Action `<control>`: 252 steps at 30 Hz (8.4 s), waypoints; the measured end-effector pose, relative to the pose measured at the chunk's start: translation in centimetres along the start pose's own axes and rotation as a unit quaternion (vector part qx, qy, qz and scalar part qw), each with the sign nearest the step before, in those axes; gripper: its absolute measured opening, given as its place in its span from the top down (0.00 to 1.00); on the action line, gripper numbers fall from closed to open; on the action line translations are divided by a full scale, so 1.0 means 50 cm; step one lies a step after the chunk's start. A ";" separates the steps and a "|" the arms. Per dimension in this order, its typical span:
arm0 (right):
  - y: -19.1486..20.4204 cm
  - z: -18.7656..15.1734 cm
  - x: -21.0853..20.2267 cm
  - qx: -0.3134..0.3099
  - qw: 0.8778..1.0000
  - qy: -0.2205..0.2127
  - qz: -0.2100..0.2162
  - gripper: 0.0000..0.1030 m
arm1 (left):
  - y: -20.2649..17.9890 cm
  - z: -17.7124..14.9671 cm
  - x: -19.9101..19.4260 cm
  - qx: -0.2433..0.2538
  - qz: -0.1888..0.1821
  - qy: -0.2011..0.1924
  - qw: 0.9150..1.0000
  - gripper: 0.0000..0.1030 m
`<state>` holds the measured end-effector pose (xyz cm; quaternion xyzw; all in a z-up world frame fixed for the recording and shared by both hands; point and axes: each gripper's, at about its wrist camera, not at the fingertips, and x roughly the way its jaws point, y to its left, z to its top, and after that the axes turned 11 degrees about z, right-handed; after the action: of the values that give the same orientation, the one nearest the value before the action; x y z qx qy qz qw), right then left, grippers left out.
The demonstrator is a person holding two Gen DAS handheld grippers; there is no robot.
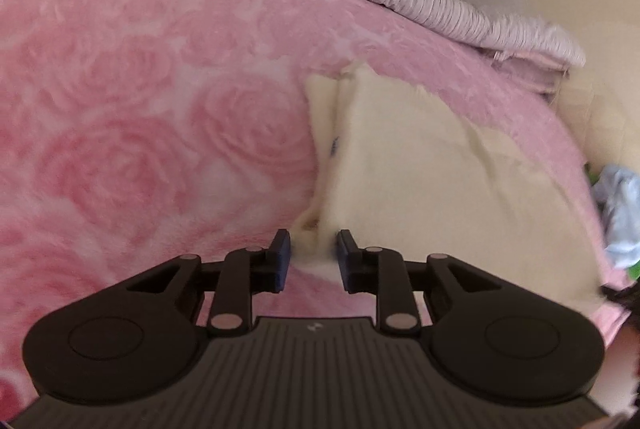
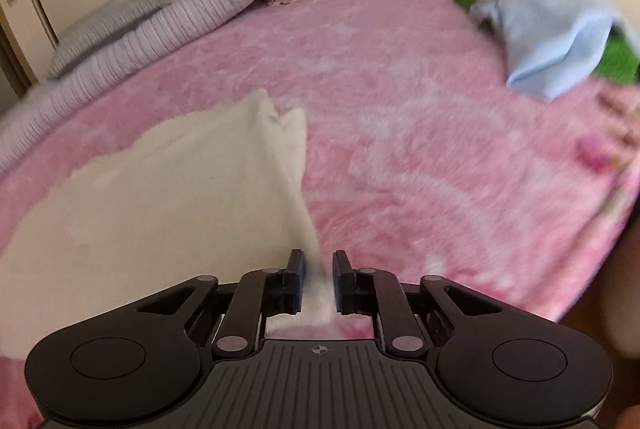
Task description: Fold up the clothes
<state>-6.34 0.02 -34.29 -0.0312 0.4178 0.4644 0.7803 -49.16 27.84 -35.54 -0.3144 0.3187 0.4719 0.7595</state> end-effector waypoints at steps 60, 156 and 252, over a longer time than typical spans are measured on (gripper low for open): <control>-0.053 -0.083 -0.027 0.202 0.966 -0.029 0.161 0.38 | 0.021 -0.064 -0.038 -0.127 -0.063 0.015 0.990 0.59; -0.164 -0.138 -0.064 0.366 0.921 -0.058 0.120 0.72 | -0.316 -0.140 -0.013 0.123 -0.150 0.029 0.981 0.90; 0.342 -0.063 0.109 -0.078 0.971 0.027 0.223 0.95 | 0.064 -0.024 0.039 -0.130 -0.244 0.035 0.961 0.85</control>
<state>-19.94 12.14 -34.20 -0.0102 0.3975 0.6571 0.6404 -51.63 29.08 -38.34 -0.4947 0.1952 0.2985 0.7925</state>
